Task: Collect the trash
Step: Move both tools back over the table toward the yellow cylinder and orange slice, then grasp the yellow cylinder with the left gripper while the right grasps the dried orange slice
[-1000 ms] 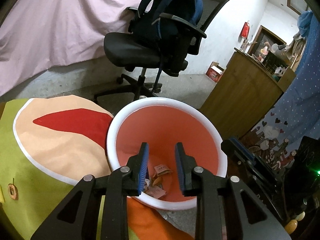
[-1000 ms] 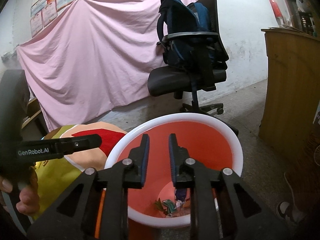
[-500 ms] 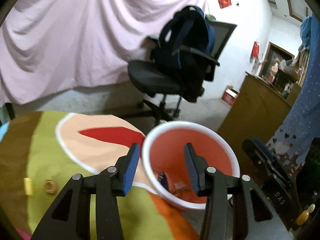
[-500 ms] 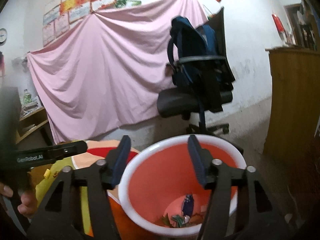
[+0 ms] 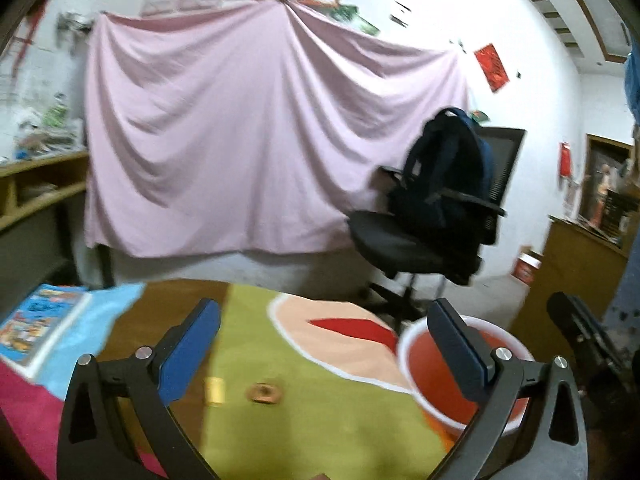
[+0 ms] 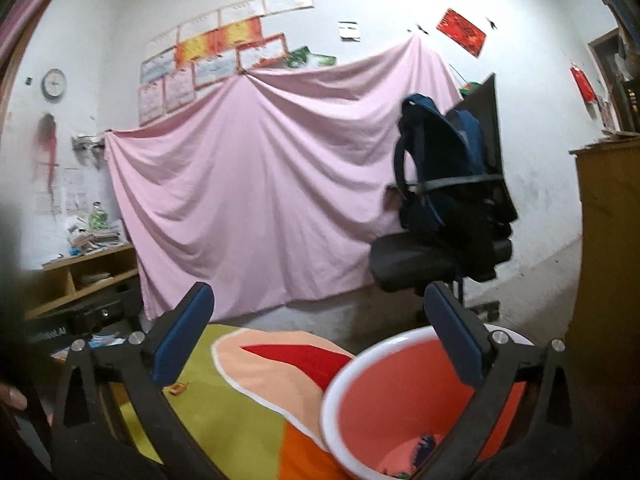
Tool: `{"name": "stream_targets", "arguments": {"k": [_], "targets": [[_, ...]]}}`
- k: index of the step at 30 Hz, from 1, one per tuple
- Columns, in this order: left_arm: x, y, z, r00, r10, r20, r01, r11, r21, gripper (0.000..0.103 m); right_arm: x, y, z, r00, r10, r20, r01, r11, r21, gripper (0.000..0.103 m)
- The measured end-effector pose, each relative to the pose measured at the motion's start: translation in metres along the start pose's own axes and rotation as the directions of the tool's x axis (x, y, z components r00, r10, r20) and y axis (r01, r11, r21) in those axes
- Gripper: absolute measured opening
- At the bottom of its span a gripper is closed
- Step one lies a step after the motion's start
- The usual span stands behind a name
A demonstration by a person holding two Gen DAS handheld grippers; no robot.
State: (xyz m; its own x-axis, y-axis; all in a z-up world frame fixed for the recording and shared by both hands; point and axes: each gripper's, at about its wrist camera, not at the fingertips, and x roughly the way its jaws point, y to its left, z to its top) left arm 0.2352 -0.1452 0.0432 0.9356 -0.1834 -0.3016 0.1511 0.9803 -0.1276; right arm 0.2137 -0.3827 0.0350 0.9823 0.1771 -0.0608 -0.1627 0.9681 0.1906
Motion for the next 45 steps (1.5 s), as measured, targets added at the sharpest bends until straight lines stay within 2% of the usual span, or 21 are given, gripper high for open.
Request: {"name": "stream_targets", "arguments": {"k": [2,12,20,26,31,35,39,41,45], "targets": [[-0.009,0.011,-0.004,0.999,0.040,0.023,-0.040,0.999,-0.003,0.101,0.000,0.012,0.000,1.000,0.017,0.021,-0.017,1.000,-0.014,0.103],[-0.044,0.069,-0.018,0.984,0.136,0.112,-0.132,0.990,-0.041,0.101,0.004,0.064,-0.005,0.992,0.096,0.084,-0.089,0.992,-0.088,0.103],[-0.053,0.105,-0.028,0.972,0.197,0.129,-0.196,0.980,-0.021,0.101,0.029,0.101,-0.019,0.987,0.155,0.047,-0.144,0.975,-0.171,0.103],[-0.051,0.120,-0.034,0.968,0.210,0.137,-0.209,0.978,-0.024,0.101,0.045,0.121,-0.032,0.983,0.184,0.006,-0.178,0.958,-0.223,0.103],[-0.036,0.129,-0.036,0.980,0.188,0.065,-0.186,0.982,-0.036,0.101,0.065,0.129,-0.039,0.981,0.177,-0.079,-0.191,0.953,-0.237,0.103],[-0.018,0.133,-0.034,0.983,0.181,-0.025,-0.182,0.982,-0.040,0.101,0.087,0.124,-0.044,0.968,0.174,-0.182,-0.210,0.956,-0.204,0.103],[0.003,0.134,-0.035,0.978,0.163,-0.127,-0.169,0.985,-0.036,0.101,0.107,0.121,-0.053,0.943,0.172,-0.285,-0.228,0.958,-0.173,0.103],[0.012,0.133,-0.036,0.974,0.152,-0.168,-0.159,0.987,-0.032,0.101,0.117,0.122,-0.059,0.920,0.182,-0.346,-0.250,0.954,-0.165,0.103],[0.029,0.128,-0.040,0.961,0.111,-0.254,-0.120,0.993,-0.020,0.097,0.128,0.128,-0.069,0.882,0.197,-0.428,-0.293,0.941,-0.171,0.089]]}}
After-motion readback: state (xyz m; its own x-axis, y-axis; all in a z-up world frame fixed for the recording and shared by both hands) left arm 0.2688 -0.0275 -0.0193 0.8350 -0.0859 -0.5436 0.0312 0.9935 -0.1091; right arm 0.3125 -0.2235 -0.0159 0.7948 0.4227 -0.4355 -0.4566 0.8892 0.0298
